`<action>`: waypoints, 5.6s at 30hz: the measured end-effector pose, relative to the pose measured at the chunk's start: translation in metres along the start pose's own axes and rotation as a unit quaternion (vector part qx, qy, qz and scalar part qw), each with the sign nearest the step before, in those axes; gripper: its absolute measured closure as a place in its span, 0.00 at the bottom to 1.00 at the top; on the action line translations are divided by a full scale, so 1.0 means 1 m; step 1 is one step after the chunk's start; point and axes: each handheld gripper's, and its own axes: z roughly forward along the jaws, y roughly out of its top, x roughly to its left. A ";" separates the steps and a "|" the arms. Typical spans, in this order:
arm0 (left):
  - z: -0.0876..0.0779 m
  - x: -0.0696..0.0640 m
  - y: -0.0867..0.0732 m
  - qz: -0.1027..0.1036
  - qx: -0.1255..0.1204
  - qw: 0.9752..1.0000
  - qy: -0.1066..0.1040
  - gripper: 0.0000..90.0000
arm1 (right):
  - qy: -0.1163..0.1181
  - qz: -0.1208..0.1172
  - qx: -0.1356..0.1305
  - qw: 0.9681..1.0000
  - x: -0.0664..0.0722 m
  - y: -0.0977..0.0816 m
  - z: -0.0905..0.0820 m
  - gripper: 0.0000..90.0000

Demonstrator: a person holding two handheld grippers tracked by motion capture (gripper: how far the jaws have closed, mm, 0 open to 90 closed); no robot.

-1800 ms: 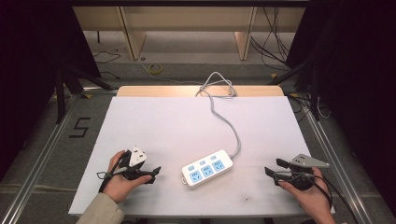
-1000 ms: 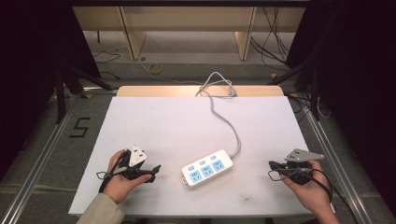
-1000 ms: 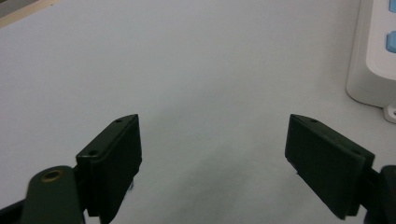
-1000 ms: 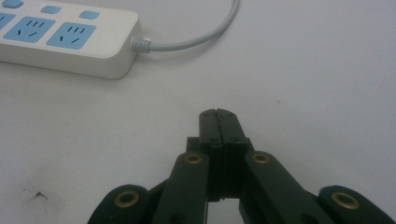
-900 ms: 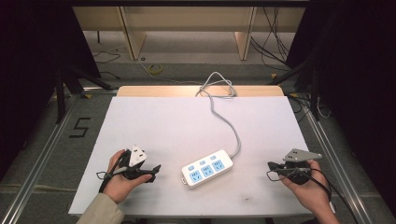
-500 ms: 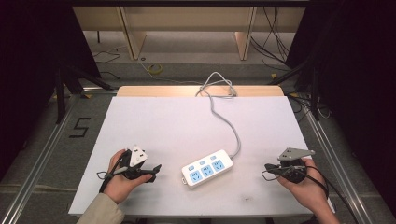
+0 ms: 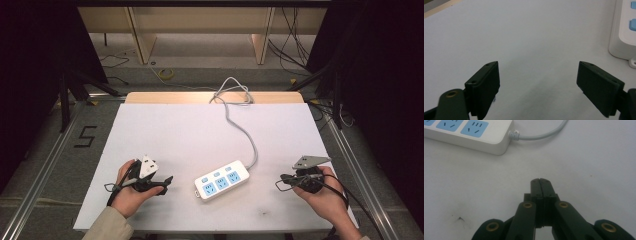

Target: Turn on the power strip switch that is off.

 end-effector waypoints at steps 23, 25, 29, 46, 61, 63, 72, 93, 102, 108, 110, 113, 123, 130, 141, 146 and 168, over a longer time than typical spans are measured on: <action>0.000 -0.002 0.001 0.001 -0.003 1.000 0.000 0.20 | 0.010 -0.008 0.015 1.000 0.008 0.021 0.004 1.00; 0.000 -0.002 0.001 0.002 -0.003 1.000 0.000 0.20 | 0.010 -0.009 0.016 1.000 0.008 0.023 0.004 1.00; 0.000 -0.002 0.001 0.004 -0.003 1.000 0.000 0.20 | 0.010 -0.009 0.018 1.000 0.009 0.025 0.004 1.00; -0.001 -0.002 0.002 0.006 -0.005 1.000 0.001 0.20 | 0.015 -0.009 0.027 0.999 0.012 0.034 0.006 1.00; 0.000 -0.003 0.003 0.007 -0.005 1.000 0.001 0.20 | 0.021 -0.013 0.031 0.999 0.015 0.041 0.009 1.00; 0.000 -0.003 0.003 0.007 -0.005 1.000 0.001 0.20 | 0.020 -0.012 0.032 0.999 0.017 0.042 0.009 1.00; 0.000 -0.004 0.003 0.005 -0.007 1.000 0.000 0.20 | 0.022 -0.017 0.031 0.999 0.020 0.049 0.011 1.00; 0.000 -0.004 0.004 0.008 -0.007 1.000 0.000 0.20 | 0.033 -0.029 0.034 0.998 0.031 0.062 0.016 1.00; 0.000 -0.004 0.004 0.009 -0.008 1.000 0.000 0.20 | 0.035 -0.036 0.036 0.998 0.036 0.069 0.018 1.00; 0.000 -0.005 0.005 0.009 -0.009 1.000 0.001 0.20 | 0.034 -0.041 0.037 0.998 0.039 0.073 0.020 1.00; 0.000 -0.005 0.005 0.009 -0.009 1.000 0.000 0.20 | 0.035 -0.042 0.038 0.998 0.040 0.074 0.021 1.00; 0.000 -0.005 0.005 0.009 -0.009 1.000 0.000 0.20 | 0.035 -0.042 0.039 0.998 0.041 0.075 0.021 1.00; 0.000 -0.005 0.005 0.009 -0.009 1.000 0.001 0.20 | 0.040 -0.047 0.039 0.997 0.045 0.080 0.023 1.00; 0.000 -0.005 0.005 0.011 -0.007 1.000 0.000 0.20 | 0.045 -0.052 0.043 0.997 0.050 0.084 0.025 1.00; 0.000 -0.005 0.005 0.011 -0.007 1.000 0.000 0.20 | 0.053 -0.063 0.046 0.996 0.058 0.091 0.030 1.00; 0.000 -0.006 0.005 0.011 -0.007 1.000 -0.001 0.20 | 0.055 -0.068 0.047 0.995 0.062 0.093 0.031 1.00; 0.001 -0.007 0.005 0.012 -0.007 1.000 -0.002 0.20 | 0.070 -0.081 0.056 0.993 0.077 0.107 0.039 1.00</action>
